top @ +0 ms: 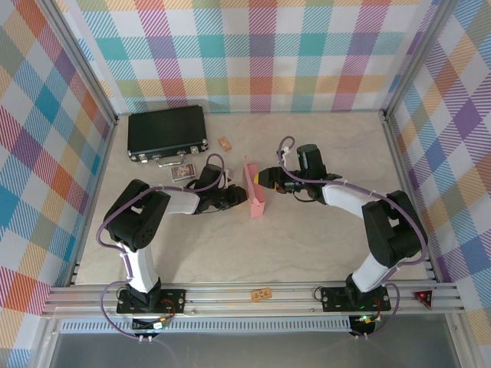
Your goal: Fold the paper box
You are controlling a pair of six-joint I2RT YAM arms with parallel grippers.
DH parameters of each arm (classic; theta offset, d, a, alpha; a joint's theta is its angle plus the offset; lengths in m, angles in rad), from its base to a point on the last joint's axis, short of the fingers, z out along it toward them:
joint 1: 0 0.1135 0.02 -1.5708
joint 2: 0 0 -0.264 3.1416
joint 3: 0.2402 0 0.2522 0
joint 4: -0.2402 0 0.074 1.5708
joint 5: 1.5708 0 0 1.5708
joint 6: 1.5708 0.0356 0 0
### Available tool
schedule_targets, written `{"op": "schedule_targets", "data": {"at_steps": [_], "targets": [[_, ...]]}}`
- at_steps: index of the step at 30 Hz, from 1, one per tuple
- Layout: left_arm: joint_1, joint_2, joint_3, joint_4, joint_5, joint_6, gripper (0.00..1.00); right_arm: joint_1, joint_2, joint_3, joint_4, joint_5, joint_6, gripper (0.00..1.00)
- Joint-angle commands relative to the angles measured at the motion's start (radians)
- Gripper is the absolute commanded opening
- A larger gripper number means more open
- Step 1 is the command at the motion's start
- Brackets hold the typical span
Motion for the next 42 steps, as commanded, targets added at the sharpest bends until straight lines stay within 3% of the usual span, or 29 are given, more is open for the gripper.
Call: {"op": "schedule_targets", "data": {"at_steps": [1,9,14,30,37,42], "targets": [[0.014,0.024,0.034,-0.065,-0.064,0.011,0.27,0.005,-0.083,0.044,-0.101,0.054,-0.065,0.53],[0.016,0.015,0.116,-0.182,-0.144,0.033,0.27,-0.007,-0.129,0.057,-0.372,0.392,-0.099,0.51],[0.018,0.056,0.201,-0.230,-0.132,0.070,0.27,-0.005,-0.085,-0.003,-0.358,0.354,-0.106,0.46],[0.017,0.202,0.441,-0.348,0.002,0.171,0.26,0.078,0.049,-0.122,-0.127,0.261,-0.006,0.45],[0.020,0.126,0.443,-0.434,-0.125,0.203,0.29,0.108,0.092,-0.115,-0.053,0.270,0.041,0.45],[0.020,0.030,0.444,-0.530,-0.262,0.258,0.31,0.109,0.027,-0.148,-0.082,0.366,0.053,0.46]]}}
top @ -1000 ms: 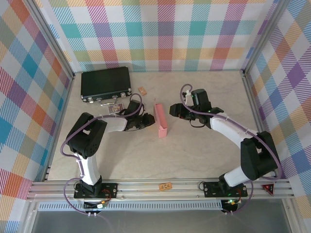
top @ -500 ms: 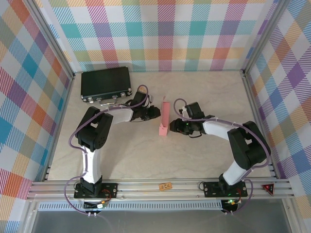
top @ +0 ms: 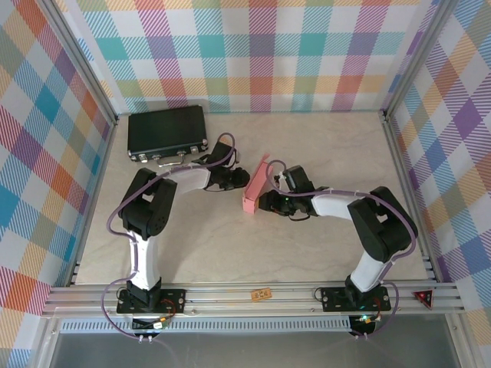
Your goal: Fold the paper box
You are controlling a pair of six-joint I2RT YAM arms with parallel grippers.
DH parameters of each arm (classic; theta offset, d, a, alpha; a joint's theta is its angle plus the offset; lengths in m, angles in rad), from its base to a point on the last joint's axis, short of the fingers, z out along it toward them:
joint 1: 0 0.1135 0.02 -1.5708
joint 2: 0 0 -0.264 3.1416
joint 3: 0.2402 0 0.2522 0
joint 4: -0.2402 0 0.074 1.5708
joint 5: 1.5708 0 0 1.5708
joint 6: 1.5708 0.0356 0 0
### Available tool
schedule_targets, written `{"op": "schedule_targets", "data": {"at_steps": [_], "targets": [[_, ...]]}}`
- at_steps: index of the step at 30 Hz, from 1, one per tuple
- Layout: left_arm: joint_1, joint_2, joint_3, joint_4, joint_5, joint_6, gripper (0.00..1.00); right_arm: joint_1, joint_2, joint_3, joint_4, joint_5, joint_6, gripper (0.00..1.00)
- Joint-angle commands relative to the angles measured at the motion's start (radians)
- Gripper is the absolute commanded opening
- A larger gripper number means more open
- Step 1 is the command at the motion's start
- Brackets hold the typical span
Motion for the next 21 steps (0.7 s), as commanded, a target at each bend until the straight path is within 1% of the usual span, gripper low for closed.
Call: {"op": "schedule_targets", "data": {"at_steps": [1,6,11,15,19,21], "targets": [[0.010,-0.122,0.022,-0.089,-0.114,0.060,0.31,0.002,-0.072,-0.037,-0.001,0.068,0.021,0.45],[0.010,-0.245,0.000,-0.146,-0.187,0.084,0.32,-0.023,-0.189,-0.056,-0.060,0.104,0.011,0.45],[0.010,-0.370,-0.059,-0.117,-0.202,0.085,0.33,-0.059,-0.285,-0.061,-0.018,0.023,0.018,0.47],[0.010,-0.446,-0.101,-0.114,-0.157,0.072,0.39,-0.068,-0.277,-0.029,0.034,-0.043,0.064,0.54],[0.004,-0.519,-0.160,-0.114,-0.110,0.043,0.40,-0.070,-0.241,-0.002,0.042,-0.003,0.122,0.59],[0.000,-0.571,-0.214,-0.067,-0.110,0.023,0.41,-0.071,-0.221,0.000,0.069,-0.001,0.143,0.60]]}}
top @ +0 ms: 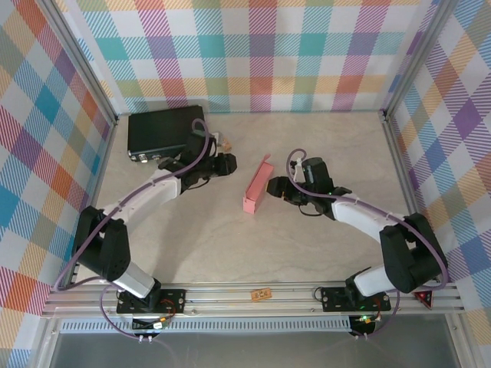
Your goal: Fold the paper box
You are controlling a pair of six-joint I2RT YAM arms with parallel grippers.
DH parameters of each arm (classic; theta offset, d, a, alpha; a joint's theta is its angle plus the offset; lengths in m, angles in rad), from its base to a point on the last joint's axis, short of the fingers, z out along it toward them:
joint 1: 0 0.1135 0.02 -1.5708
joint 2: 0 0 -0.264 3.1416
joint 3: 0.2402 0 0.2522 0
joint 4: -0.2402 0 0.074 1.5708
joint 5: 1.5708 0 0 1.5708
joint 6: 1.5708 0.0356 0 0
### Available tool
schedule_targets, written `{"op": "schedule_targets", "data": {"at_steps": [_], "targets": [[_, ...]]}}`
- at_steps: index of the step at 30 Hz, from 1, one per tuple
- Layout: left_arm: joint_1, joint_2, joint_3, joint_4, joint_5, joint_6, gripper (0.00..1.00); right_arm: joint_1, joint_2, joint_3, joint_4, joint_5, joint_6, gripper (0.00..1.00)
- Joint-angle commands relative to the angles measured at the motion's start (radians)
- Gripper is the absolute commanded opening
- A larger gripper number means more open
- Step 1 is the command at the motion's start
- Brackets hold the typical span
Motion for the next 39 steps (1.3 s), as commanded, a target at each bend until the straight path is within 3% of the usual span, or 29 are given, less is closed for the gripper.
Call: {"op": "schedule_targets", "data": {"at_steps": [1,13,39], "targets": [[-0.003,-0.101,-0.076,0.031,0.034,-0.039,0.42,-0.002,0.037,0.031,0.083,-0.019,0.067,0.60],[-0.004,-0.196,-0.163,0.007,0.045,-0.032,0.45,-0.003,0.158,0.091,0.179,-0.094,0.093,0.59],[-0.009,-0.149,-0.109,-0.009,0.114,-0.014,0.44,-0.002,0.225,0.045,0.140,-0.032,0.113,0.50]]}}
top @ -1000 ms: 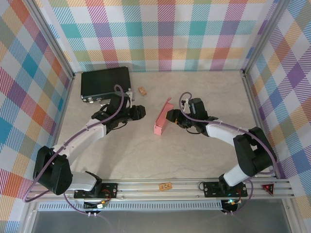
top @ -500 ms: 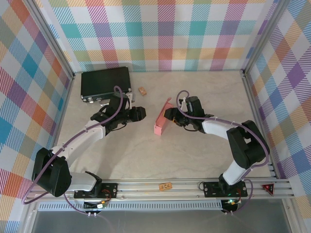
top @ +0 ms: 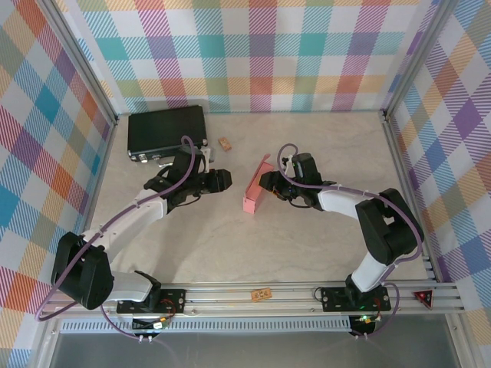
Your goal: Fold the paper box
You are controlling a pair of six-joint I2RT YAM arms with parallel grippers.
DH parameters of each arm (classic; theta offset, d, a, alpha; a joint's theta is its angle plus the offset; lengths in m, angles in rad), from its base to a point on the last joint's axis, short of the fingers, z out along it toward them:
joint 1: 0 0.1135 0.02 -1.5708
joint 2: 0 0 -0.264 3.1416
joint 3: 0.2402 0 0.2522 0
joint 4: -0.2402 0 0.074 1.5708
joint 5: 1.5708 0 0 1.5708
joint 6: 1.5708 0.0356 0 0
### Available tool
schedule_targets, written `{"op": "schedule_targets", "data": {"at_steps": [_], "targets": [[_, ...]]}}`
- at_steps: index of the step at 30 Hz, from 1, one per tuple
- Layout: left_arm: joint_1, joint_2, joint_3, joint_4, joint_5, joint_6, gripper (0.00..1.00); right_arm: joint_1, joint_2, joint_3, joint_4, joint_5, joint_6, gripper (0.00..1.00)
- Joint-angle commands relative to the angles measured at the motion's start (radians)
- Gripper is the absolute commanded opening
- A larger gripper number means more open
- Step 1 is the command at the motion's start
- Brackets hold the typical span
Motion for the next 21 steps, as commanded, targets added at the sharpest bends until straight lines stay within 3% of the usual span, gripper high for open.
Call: {"op": "schedule_targets", "data": {"at_steps": [1,5,12,21], "targets": [[-0.005,0.017,0.047,-0.008,0.023,0.019,0.44,-0.001,0.011,-0.026,-0.020,0.022,0.004,0.50],[-0.016,0.029,0.092,-0.068,0.002,0.047,0.47,-0.002,-0.008,-0.015,-0.019,0.009,-0.003,0.51],[-0.076,0.115,0.248,-0.186,-0.117,0.151,0.66,-0.002,-0.075,0.059,-0.124,0.012,-0.067,0.58],[-0.184,0.328,0.488,-0.374,-0.247,0.300,0.75,-0.025,-0.217,0.078,-0.346,0.152,-0.176,0.63]]}}
